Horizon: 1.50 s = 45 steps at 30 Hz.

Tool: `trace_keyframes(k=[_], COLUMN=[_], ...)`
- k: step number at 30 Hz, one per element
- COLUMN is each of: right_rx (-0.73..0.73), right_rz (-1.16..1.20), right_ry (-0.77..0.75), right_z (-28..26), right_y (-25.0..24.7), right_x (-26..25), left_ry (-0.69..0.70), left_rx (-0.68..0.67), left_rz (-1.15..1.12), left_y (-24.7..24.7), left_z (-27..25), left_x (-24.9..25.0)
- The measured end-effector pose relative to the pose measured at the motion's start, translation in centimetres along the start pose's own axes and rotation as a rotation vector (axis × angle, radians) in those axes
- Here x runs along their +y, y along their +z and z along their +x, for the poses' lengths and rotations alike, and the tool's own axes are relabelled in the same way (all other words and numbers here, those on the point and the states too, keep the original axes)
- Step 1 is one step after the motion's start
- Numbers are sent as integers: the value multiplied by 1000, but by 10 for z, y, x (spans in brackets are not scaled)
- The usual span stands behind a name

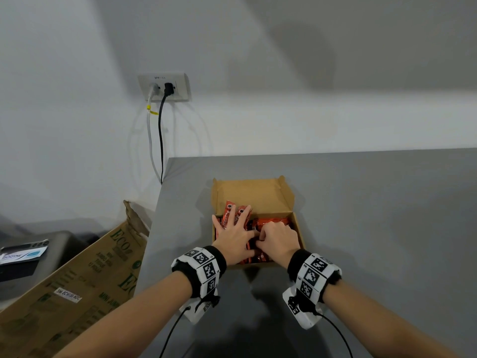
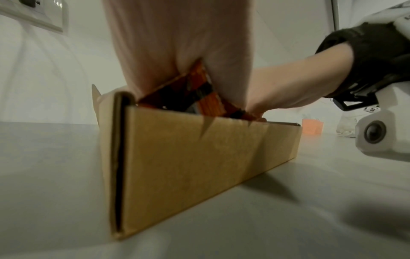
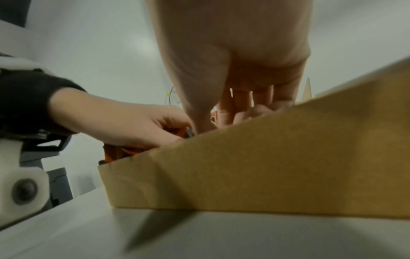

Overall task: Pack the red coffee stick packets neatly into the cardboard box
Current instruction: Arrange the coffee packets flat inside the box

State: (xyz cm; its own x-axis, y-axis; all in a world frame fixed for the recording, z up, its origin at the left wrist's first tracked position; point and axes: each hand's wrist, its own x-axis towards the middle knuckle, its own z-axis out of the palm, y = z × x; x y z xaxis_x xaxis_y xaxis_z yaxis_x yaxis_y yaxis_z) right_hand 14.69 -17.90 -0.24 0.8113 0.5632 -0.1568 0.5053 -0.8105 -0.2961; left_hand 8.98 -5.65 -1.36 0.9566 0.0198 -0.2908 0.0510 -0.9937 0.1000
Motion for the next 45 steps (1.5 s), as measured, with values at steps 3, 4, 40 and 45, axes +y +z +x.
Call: trace_keyframes(k=[3,4,40,45], right_rx=[-37,-59,-29,6], right_rz=[-8,-2,-303,-266], right_ry=[47,54,-92,-89], right_z=[3,3,15,16], right_y=[2,4,-26,-24], right_x=[0,1,41,44], left_ry=[3,4,6,17], left_rx=[3,6,-2,9], left_rz=[1,2,-21,-27], left_y=[0,0,1,0], left_z=[-1,-1,0,0], left_x=[0,0,-1,-1])
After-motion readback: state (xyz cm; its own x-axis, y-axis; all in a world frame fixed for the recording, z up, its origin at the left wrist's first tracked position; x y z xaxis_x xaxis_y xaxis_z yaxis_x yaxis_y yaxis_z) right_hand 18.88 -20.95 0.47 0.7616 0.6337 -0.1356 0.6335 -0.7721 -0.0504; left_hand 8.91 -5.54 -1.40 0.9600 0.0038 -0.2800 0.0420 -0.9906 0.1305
